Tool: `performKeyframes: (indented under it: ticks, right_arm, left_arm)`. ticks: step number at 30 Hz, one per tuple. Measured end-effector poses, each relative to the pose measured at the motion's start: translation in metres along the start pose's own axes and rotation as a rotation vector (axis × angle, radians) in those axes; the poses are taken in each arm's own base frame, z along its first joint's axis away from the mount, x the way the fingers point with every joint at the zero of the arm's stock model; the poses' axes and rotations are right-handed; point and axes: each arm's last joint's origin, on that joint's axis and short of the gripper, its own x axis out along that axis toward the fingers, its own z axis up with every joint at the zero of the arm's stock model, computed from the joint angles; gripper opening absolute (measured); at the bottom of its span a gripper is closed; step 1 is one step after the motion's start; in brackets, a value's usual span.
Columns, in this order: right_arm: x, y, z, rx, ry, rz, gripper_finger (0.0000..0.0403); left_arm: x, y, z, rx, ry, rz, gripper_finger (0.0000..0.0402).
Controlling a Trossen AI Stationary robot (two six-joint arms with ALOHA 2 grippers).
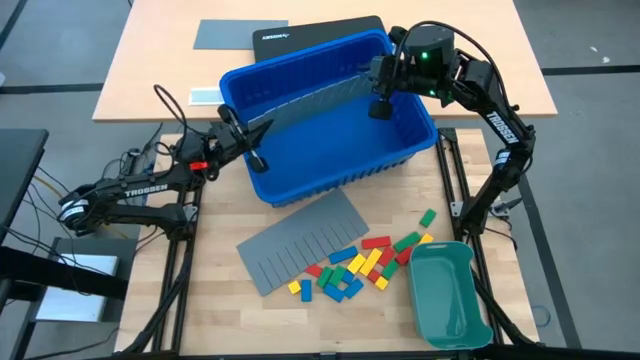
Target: Sort Items/Unsort Items
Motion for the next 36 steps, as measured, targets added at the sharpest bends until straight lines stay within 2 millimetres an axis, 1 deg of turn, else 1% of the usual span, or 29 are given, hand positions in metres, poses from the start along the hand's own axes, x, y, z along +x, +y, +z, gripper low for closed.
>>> performKeyframes:
  ticks: [2, 4, 7, 10, 24, 36]
  right_arm:
    - [0.0001, 0.0004, -0.0015, -0.002, 0.014, 0.005, 0.0016]
    - [0.0001, 0.0009, -0.0026, -0.004, 0.025, 0.01, 0.0005]
    - [0.0001, 0.0006, -0.003, -0.002, 0.037, -0.002, 0.0009]
    - [0.0001, 0.0006, -0.003, -0.002, 0.038, -0.003, 0.0003]
    - [0.0001, 0.0005, -0.0029, -0.002, 0.038, -0.004, 0.0002]
    - [0.0001, 0.0004, -0.0031, -0.002, 0.038, -0.004, 0.0001]
  left_arm:
    - [0.0, -0.0002, -0.0004, -0.002, 0.004, -0.002, 0.0001]
    - [0.0, -0.0003, -0.0007, -0.002, 0.006, -0.003, 0.0001]
    - [0.0, -0.0003, -0.0006, -0.003, 0.005, -0.004, 0.0001]
    - [0.0, -0.0004, -0.0006, -0.004, 0.005, -0.005, 0.0001]
    - [0.0002, -0.0014, -0.0015, -0.001, 0.02, -0.007, 0.0001]
    - [0.0002, -0.0006, -0.0017, 0.023, 0.028, 0.02, 0.0001]
